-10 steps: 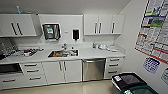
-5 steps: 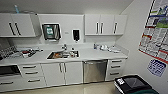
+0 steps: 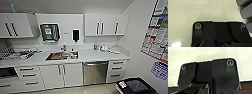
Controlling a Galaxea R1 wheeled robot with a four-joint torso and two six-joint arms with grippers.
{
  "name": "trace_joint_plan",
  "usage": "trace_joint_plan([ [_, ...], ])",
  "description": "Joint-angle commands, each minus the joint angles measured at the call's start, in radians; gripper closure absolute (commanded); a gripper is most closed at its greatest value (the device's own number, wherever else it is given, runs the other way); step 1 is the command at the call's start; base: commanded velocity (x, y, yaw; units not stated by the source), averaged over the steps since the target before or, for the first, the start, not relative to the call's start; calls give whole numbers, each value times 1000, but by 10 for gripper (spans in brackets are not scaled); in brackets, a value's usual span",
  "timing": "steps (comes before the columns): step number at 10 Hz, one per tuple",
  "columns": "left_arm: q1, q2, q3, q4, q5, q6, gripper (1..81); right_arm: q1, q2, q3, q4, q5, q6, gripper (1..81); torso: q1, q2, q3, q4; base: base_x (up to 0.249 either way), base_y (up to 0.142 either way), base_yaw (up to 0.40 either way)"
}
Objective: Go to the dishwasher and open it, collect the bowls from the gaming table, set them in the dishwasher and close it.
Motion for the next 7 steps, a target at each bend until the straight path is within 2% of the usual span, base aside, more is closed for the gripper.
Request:
trace_joint_plan([
  [1,-48,-3,-5,-1,38,-3,10,57,4,2,7,-52,0,10,0,0,0,0,133,0,0],
  [6,-48,-4,-5,-1,38,-3,10,54,2,3,7,-52,0,10,0,0,0,0,134,0,0],
  [7,-48,-4,-5,-1,38,-3,10,55,4,5,7,-52,-2,10,0,0,0,0,135,64,0],
])
